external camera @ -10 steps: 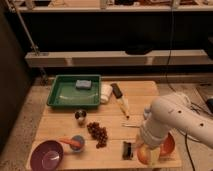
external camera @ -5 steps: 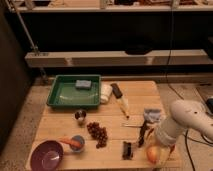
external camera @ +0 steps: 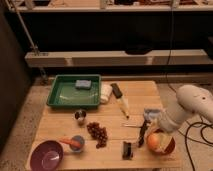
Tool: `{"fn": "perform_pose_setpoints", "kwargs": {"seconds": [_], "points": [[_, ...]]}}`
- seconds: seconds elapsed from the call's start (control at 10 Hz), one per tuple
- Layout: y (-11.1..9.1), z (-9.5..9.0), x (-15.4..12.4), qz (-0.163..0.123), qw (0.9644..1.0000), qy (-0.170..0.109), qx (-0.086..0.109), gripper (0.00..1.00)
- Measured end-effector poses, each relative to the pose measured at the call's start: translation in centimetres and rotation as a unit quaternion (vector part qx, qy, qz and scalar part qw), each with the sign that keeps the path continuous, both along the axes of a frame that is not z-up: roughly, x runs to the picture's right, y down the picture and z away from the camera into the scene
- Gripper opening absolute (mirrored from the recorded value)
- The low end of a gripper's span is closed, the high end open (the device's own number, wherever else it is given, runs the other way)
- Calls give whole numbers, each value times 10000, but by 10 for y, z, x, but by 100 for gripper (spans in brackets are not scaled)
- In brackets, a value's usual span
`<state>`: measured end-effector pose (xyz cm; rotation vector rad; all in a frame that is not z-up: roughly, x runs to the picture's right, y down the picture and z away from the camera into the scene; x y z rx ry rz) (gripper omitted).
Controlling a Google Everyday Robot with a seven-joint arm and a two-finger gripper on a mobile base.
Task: Place apple in red bowl
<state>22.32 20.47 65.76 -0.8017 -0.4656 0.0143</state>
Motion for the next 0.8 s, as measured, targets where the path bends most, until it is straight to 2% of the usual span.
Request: {"fn": "perform_pose_setpoints", "kwargs": {"seconds": [0.1, 0.3, 0.4, 0.6, 0.8], "points": [[1, 2, 3, 14, 10000, 26, -30, 0], [15, 15, 12, 45, 9998, 106, -156, 0], [24, 24, 15, 88, 9997, 128, -167, 0], [34, 29, 20, 173, 9996, 192, -149, 0], [33, 30, 22, 313, 9992, 223, -146, 0]]}}
